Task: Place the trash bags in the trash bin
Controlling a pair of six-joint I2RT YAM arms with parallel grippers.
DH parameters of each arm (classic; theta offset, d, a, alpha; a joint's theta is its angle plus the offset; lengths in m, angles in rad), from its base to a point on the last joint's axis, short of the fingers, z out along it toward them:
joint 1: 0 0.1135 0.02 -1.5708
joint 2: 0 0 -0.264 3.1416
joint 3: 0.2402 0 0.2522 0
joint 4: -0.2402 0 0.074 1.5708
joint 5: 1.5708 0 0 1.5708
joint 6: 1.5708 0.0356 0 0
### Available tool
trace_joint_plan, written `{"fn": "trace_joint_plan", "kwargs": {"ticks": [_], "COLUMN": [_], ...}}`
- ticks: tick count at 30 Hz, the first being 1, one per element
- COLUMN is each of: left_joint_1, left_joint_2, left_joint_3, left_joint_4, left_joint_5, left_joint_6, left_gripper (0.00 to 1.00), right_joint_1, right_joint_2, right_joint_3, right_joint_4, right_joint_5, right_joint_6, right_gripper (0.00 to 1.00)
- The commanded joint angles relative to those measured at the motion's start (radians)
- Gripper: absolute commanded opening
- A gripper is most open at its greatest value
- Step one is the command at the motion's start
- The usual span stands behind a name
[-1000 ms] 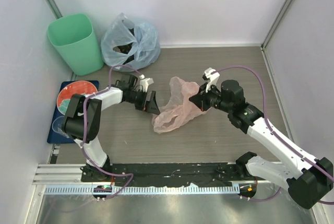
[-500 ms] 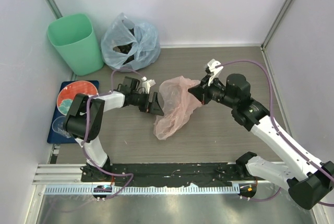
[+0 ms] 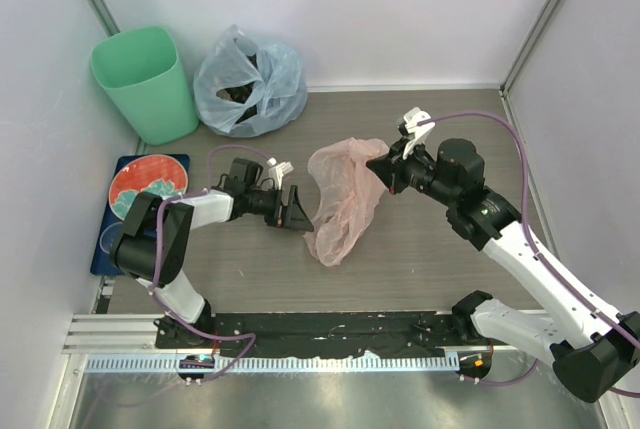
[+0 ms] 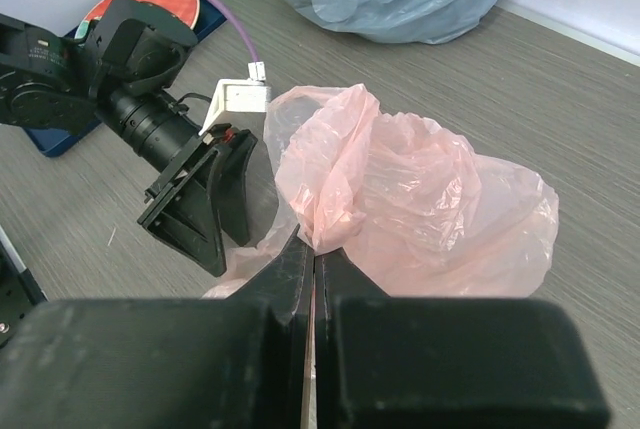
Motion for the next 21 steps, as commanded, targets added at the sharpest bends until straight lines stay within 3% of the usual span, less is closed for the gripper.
{"fn": "trace_joint_plan", "kwargs": {"ticks": [1, 8, 12, 17, 18, 21], "left_joint_1": [-0.012, -0.077, -0.075, -0.072, -0.071, -0.077], "left_joint_2": [-0.005, 0.045, 0.084, 0.137, 0.148, 0.182], "left_joint_3": [-0.011, -0.016, -0.030, -0.043, -0.046, -0.037], "left_joint_4": [0.169, 0.293, 0.352, 0.491, 0.557, 0.634], "left_joint_5": [0.027, -0.033, -0.088, -0.056, -0.045, -0.007], "left_joint_6": [-0.107, -0.206, -0.243, -0.343, -0.363, -0.418], "left_gripper": [0.90, 0.90, 0.82, 0.67, 0.67, 0.81], "right_joint_1": [-0.009, -0.016, -0.023, -0.039, -0.041, -0.047], "right_joint_2": [-0.011, 0.003, -0.002, -0.015, -0.018, -0.018], "right_joint_3": [0.057, 0.071, 0.088, 0.106, 0.109, 0.114], "right_joint_4": [0.035, 0.056, 0.056, 0.041, 0.041, 0.038], "right_joint_5": [0.025, 0.025, 0.017, 0.004, 0.000, 0.002], "right_joint_6": [0.028, 0.057, 0.068, 0.076, 0.079, 0.080], "right_gripper": [0.01, 0.01, 0.01, 0.01, 0.01, 0.01]}}
